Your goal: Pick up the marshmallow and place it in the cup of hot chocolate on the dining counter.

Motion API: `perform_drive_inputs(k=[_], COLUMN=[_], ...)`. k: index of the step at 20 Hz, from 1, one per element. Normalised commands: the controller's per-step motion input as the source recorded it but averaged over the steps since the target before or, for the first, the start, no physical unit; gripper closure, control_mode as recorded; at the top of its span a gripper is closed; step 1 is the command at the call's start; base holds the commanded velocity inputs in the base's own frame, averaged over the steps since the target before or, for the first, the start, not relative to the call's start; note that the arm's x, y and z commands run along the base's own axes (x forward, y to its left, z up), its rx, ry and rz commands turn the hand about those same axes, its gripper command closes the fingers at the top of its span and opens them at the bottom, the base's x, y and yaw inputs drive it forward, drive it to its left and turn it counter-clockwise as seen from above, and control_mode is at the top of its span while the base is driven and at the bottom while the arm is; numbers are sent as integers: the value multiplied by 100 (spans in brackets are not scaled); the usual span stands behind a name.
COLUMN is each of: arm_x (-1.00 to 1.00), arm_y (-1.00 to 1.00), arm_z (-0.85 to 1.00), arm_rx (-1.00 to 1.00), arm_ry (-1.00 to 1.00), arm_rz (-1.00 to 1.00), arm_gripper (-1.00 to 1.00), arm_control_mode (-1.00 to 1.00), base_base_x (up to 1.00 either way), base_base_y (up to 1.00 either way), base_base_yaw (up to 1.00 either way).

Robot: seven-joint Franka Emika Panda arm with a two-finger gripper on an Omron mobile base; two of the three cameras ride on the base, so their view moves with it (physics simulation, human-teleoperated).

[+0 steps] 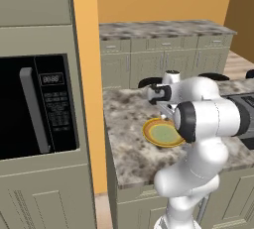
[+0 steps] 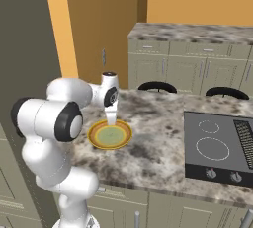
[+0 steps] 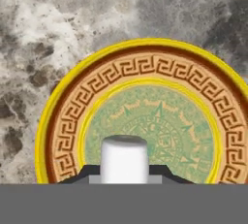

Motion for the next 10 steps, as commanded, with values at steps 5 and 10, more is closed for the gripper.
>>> perform_drive_inputs(k=[5,10], arm_x=[-57,-60], arm_y=[0,8], arm_z=[74,83], arm_rx=[0,0], arm_ry=[-5,-9], arm_rz=[38,37], arm_gripper=[100,100], arm_control_mode=[-100,-100], base_base_x=[0,0], base_base_y=[0,0], base_base_yaw=[0,0])
